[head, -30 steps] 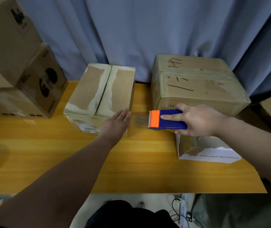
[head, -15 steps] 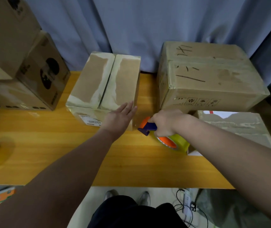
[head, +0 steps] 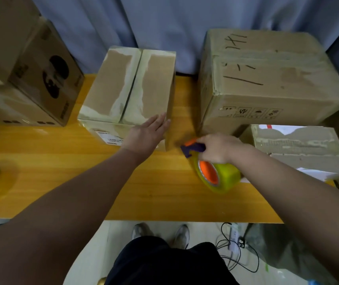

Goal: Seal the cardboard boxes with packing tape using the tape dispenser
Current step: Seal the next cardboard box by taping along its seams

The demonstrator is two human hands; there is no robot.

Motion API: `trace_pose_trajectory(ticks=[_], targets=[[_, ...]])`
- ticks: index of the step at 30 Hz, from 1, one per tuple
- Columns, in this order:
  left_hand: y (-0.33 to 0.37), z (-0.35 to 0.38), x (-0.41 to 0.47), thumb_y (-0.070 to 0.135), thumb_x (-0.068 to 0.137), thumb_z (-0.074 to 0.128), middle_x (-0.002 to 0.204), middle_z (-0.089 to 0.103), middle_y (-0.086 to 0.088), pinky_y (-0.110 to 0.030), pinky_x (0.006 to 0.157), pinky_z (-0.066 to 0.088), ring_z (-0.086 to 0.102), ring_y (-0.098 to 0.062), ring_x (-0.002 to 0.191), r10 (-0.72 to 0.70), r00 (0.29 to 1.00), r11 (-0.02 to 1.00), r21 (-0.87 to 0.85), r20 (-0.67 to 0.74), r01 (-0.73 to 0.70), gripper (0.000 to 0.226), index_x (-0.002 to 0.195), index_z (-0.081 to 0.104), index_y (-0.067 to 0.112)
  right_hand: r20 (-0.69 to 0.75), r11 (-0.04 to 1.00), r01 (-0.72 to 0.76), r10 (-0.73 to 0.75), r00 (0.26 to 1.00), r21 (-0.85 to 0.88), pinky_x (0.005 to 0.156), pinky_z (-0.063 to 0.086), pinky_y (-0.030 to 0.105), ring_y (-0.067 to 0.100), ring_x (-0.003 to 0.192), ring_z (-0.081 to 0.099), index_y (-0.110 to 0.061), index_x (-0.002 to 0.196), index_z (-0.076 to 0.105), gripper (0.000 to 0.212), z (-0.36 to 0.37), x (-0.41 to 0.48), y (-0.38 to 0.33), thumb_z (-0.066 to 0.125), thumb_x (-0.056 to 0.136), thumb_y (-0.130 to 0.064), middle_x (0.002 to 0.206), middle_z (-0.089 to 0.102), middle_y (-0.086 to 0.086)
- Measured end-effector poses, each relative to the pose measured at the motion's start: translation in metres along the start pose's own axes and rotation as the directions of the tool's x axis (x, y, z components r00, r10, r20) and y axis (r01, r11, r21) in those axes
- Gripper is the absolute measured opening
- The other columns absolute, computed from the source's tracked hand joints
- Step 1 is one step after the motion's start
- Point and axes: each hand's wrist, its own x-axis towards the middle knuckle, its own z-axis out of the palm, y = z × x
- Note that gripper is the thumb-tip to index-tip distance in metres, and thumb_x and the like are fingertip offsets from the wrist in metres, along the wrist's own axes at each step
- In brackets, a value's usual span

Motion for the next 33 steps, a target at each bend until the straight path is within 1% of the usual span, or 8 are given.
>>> trace_pose_trajectory(ticks=[5,8,12,15,21,25,29,33], targets=[[-0.002,0.001,0.001,0.024,0.087,0.068,0.142,0.048,-0.009,-0.035,0.063,0.059,0.053,-0.022,0.124,-0.017,0.998,0.999,-0.043,-0.058,0.015,0.054,0.136,0.050,0.012,-0.153,0.819,-0.030,0.143,0.978,0.573,0.076,0.044,0.031,0.022,0.091,0.055,-0.018,0.123,0.039,0.051,0.029,0.004,0.021,0.069,0.085,-0.034,0.103,0.057,0.004],[-0.001,0.002,0.001,0.028,0.091,0.062,0.145,0.044,-0.008,-0.035,0.072,0.059,0.050,-0.022,0.128,0.001,0.996,0.999,-0.033,-0.094,-0.005,0.053,0.139,0.047,0.013,-0.091,0.525,-0.024,0.192,0.977,0.851,0.082,0.046,0.032,0.022,0.095,0.058,-0.017,0.121,0.043,0.046,0.061,0.011,0.030,0.070,0.086,-0.026,0.105,0.059,0.005],[0.003,0.001,-0.001,0.034,0.102,0.038,0.157,0.019,-0.001,-0.033,0.092,0.049,0.026,-0.016,0.142,-0.006,0.995,1.000,-0.017,-0.099,0.004,0.053,0.150,0.024,0.018,-0.040,0.253,-0.015,0.212,0.976,0.967,0.099,0.047,0.044,0.027,0.110,0.060,-0.025,0.118,0.053,0.037,0.096,0.024,0.039,0.071,0.086,-0.027,0.122,0.060,0.010],[0.002,0.001,-0.001,0.032,0.095,0.056,0.147,0.041,-0.003,-0.031,0.077,0.055,0.048,-0.018,0.130,-0.024,0.994,0.999,-0.038,-0.110,0.020,0.050,0.141,0.045,0.016,-0.055,0.161,0.022,0.201,0.978,0.987,0.094,0.049,0.035,0.022,0.108,0.060,-0.021,0.122,0.057,0.036,0.102,0.032,0.040,0.068,0.088,-0.021,0.123,0.061,0.005],[0.003,-0.006,0.000,0.038,0.103,0.028,0.159,0.012,0.003,-0.032,0.100,0.042,0.019,-0.013,0.144,-0.003,0.999,0.997,-0.071,-0.053,-0.001,0.053,0.152,0.017,0.021,-0.180,0.547,-0.003,0.281,0.943,0.837,0.090,0.040,0.027,0.026,0.118,0.054,-0.006,0.135,0.052,0.039,0.105,0.034,0.038,0.055,0.097,-0.017,0.126,0.060,0.013],[0.000,-0.012,0.005,0.040,0.103,0.026,0.159,0.013,0.004,-0.030,0.104,0.037,0.019,-0.012,0.144,-0.011,0.999,0.992,-0.125,-0.052,0.004,0.051,0.151,0.020,0.023,-0.576,0.850,0.041,0.320,0.752,0.526,0.107,0.033,0.034,0.029,0.131,0.040,-0.014,0.145,0.041,0.057,0.106,0.026,0.005,0.061,0.092,-0.025,0.142,0.047,0.014],[0.000,-0.015,0.004,0.043,0.102,0.025,0.159,0.013,0.005,-0.029,0.102,0.037,0.021,-0.011,0.144,0.013,0.999,0.996,-0.090,-0.053,-0.018,0.052,0.150,0.021,0.023,-0.631,0.855,0.264,0.092,0.770,0.447,0.119,0.007,0.034,0.018,0.145,0.018,-0.013,0.152,0.021,0.085,0.091,0.035,-0.058,0.065,0.086,-0.043,0.157,0.024,0.003],[-0.001,-0.011,0.005,0.043,0.102,0.029,0.159,0.014,0.005,-0.029,0.103,0.036,0.022,-0.012,0.143,0.014,0.999,0.993,-0.117,-0.050,-0.020,0.052,0.150,0.021,0.023,-0.656,0.845,0.204,0.210,0.725,0.495,0.119,0.000,0.037,0.016,0.145,0.023,-0.010,0.149,0.031,0.068,0.092,0.059,-0.088,0.057,0.092,-0.039,0.154,0.033,0.004]])
